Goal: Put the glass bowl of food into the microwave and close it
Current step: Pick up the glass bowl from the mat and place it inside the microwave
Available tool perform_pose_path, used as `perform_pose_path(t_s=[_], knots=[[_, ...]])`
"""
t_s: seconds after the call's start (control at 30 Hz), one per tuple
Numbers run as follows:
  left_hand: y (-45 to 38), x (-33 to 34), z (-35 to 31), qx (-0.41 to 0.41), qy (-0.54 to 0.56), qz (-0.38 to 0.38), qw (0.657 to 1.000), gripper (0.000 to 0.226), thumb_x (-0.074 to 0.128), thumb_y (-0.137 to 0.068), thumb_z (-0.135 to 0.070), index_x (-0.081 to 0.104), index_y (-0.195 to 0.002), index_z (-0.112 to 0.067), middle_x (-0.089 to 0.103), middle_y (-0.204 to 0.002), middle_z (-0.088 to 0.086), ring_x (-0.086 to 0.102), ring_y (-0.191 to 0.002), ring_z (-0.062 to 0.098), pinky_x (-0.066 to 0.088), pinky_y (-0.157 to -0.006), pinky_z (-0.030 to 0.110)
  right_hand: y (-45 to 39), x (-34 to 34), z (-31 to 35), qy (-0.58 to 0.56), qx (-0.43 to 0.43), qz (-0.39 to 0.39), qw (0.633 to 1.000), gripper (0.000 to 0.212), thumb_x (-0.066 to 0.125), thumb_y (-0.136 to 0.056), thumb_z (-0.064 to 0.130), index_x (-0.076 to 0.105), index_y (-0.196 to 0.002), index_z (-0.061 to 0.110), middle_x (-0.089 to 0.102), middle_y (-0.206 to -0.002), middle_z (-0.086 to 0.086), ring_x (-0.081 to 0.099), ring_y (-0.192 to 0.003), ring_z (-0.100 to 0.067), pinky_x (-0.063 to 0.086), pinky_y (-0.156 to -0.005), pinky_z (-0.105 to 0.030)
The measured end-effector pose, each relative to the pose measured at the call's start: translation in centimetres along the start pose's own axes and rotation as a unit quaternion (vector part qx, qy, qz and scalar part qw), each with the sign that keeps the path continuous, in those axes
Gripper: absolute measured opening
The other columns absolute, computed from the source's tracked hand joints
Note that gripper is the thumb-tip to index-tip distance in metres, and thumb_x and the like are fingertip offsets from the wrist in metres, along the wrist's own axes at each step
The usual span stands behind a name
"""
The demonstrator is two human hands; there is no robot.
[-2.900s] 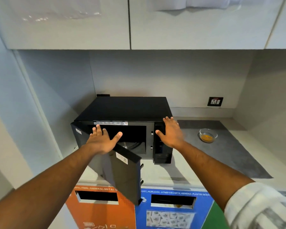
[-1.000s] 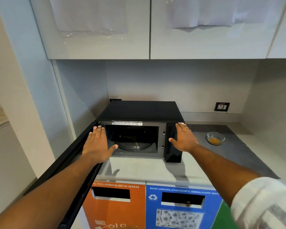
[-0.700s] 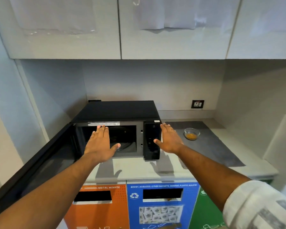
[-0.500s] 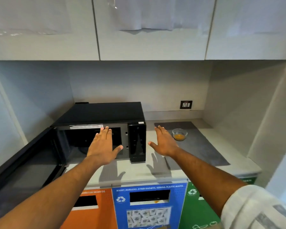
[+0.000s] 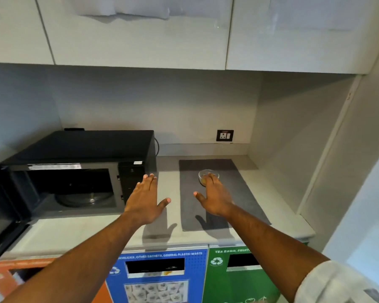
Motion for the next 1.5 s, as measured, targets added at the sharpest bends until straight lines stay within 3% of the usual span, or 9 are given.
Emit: perform_pose_path(t_s=[0.27,0.63,0.73,0.83,1.03,1.13,1.2,1.3,1.5], knots=[[-4.5,6.0,-2.7,-0.009,0.031,0.023,0.999,0.090,0.037,-0.092,-0.067,0.003,-0.158,-0.016,0.000,-0.168,0.003,-0.002,-0.154,0.024,0.004,-0.122,0.038,-2.9,1.7,-7.0,-0.044,0.038,-0.031,0.998,0.076,0.060,-0.092,0.057,0.037,-0.151,0.017,0.045,-0.155,-0.010,0.044,-0.142,-0.031,0.041,-0.113,-0.041],[-14.6,16.6,-4.5,-0.060,0.138,0.056,0.987,0.080,0.045,-0.094,-0.057,0.013,-0.157,-0.018,0.012,-0.167,0.002,0.010,-0.154,0.024,0.019,-0.124,0.041,-9.8,9.3,-14.5,-0.079,0.113,-0.002,0.990,0.079,0.049,-0.098,0.057,0.022,-0.160,0.016,0.018,-0.171,-0.007,0.016,-0.158,-0.029,0.023,-0.123,-0.041],[-17.1,19.8,-4.8,-0.105,0.187,0.056,0.975,0.073,0.047,-0.095,-0.055,0.022,-0.154,-0.021,0.025,-0.164,0.002,0.030,-0.148,0.028,0.033,-0.118,0.044,-12.2,10.7,-15.8,-0.126,0.096,-0.018,0.987,0.070,0.052,-0.100,0.047,0.029,-0.157,0.014,0.029,-0.166,-0.009,0.029,-0.152,-0.028,0.027,-0.117,-0.034],[-20.0,22.6,-5.5,-0.103,0.241,0.062,0.963,0.072,0.046,-0.096,-0.052,0.021,-0.155,-0.019,0.023,-0.165,0.002,0.028,-0.149,0.026,0.029,-0.120,0.044,-14.9,11.9,-17.2,-0.185,0.109,-0.037,0.976,0.059,0.054,-0.101,0.040,0.038,-0.151,0.013,0.037,-0.158,-0.011,0.045,-0.142,-0.027,0.035,-0.112,-0.032],[-26.9,27.0,-6.4,-0.100,0.353,0.031,0.930,0.066,0.047,-0.100,-0.040,0.023,-0.155,-0.012,0.030,-0.162,0.008,0.033,-0.147,0.024,0.027,-0.114,0.031,-21.6,15.1,-21.0,-0.315,0.179,-0.086,0.928,0.071,0.045,-0.094,0.069,0.049,-0.141,0.016,0.053,-0.143,-0.010,0.055,-0.130,-0.026,0.045,-0.112,-0.048],[-29.8,28.6,-6.7,-0.111,0.426,0.008,0.898,0.053,0.046,-0.101,-0.036,0.036,-0.150,-0.016,0.046,-0.152,0.008,0.044,-0.139,0.024,0.031,-0.102,0.023,-24.5,17.3,-23.3,-0.364,0.185,-0.118,0.905,0.072,0.043,-0.089,0.077,0.057,-0.122,0.015,0.059,-0.112,0.000,0.062,-0.108,-0.022,0.050,-0.101,-0.051],[-31.6,29.7,-7.0,-0.121,0.459,-0.003,0.880,0.045,0.043,-0.102,-0.033,0.041,-0.146,-0.020,0.050,-0.148,0.006,0.048,-0.135,0.023,0.032,-0.099,0.022,-25.9,18.0,-24.0,-0.409,0.185,-0.143,0.882,0.052,0.049,-0.098,0.055,0.063,-0.113,0.007,0.063,-0.099,-0.004,0.062,-0.093,-0.019,0.053,-0.092,-0.048],[-33.9,31.1,-7.3,-0.144,0.505,-0.021,0.850,0.040,0.041,-0.103,-0.027,0.047,-0.142,-0.020,0.054,-0.144,0.006,0.052,-0.130,0.024,0.038,-0.101,0.026,-27.9,18.7,-24.4,-0.522,0.208,-0.155,0.812,0.020,0.051,-0.104,0.018,0.068,-0.103,0.006,0.067,-0.103,-0.012,0.064,-0.102,-0.027,0.051,-0.103,-0.047],[-35.8,33.1,-8.5,-0.214,0.608,-0.019,0.764,0.035,0.043,-0.101,-0.026,0.060,-0.130,-0.014,0.064,-0.129,0.010,0.059,-0.119,0.026,0.046,-0.107,0.043,-29.1,19.7,-24.1,-0.603,0.213,-0.124,0.759,0.036,0.048,-0.104,0.013,0.059,-0.131,-0.007,0.069,-0.126,-0.023,0.069,-0.118,-0.031,0.052,-0.107,-0.037]])
Point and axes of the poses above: each hand's wrist, its own y-axis away from the middle knuckle, its own x-axis out of the palm, z = x × y, the point moved 4 cm from there along -y, towards the middle knuckle
